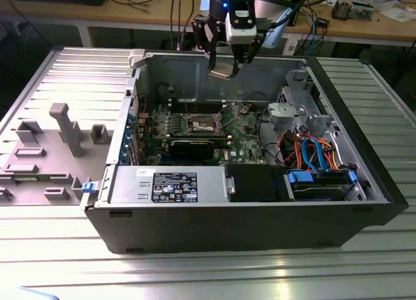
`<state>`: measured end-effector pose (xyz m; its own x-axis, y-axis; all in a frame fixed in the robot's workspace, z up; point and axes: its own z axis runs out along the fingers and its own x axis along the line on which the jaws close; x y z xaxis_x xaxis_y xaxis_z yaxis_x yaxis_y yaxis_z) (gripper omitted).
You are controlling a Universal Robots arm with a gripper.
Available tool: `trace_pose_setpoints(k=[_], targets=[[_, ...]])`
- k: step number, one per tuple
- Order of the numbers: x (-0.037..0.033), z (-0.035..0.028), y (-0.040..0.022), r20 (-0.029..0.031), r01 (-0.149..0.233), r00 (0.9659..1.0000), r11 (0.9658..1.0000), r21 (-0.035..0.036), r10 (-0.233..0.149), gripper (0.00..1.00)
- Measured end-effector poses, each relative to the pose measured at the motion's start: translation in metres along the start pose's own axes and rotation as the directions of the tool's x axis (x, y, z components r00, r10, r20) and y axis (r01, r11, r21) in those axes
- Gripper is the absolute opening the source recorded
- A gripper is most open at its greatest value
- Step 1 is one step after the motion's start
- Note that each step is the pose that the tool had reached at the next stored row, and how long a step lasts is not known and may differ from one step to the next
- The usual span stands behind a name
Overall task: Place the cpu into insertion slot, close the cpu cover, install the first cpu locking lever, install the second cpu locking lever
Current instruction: 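Place the cpu into insertion slot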
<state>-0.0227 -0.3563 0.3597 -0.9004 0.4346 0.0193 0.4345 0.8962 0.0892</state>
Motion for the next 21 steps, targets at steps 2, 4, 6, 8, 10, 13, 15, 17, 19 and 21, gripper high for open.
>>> trace_pose_setpoints(k=[2,4,6,8,10,13,15,17,19,21], targets=[[0.0,0.0001,0.0,0.0022,-0.024,0.9997,0.9997,-0.0005,0.024,0.54],[0.0,0.0002,0.0,0.0043,-0.048,0.9988,0.9988,-0.0011,0.048,0.54],[-0.0001,0.0002,0.0,0.0049,-0.056,0.9984,0.9984,-0.0013,0.056,0.54],[0.0,0.0002,0.0,0.0053,-0.06,0.9982,0.9982,-0.0015,0.06,0.54],[0.0,0.0005,0.0,0.0069,-0.078,0.9969,0.9969,-0.0018,0.078,0.54],[-0.0001,0.001,-0.0003,0.0105,-0.12,0.9927,0.9928,-0.0029,0.12,0.54],[-0.0002,0.0011,-0.0004,0.0107,-0.123,0.9924,0.9924,-0.003,0.123,0.54],[-0.0002,0.0012,-0.0005,0.0108,-0.123,0.9924,0.9924,-0.0031,0.123,0.54],[-0.0003,0.0011,-0.0005,0.0107,-0.123,0.9924,0.9924,-0.0031,0.123,0.54],[-0.0003,0.0011,-0.0005,0.0107,-0.123,0.9923,0.9924,-0.0031,0.123,0.54]])
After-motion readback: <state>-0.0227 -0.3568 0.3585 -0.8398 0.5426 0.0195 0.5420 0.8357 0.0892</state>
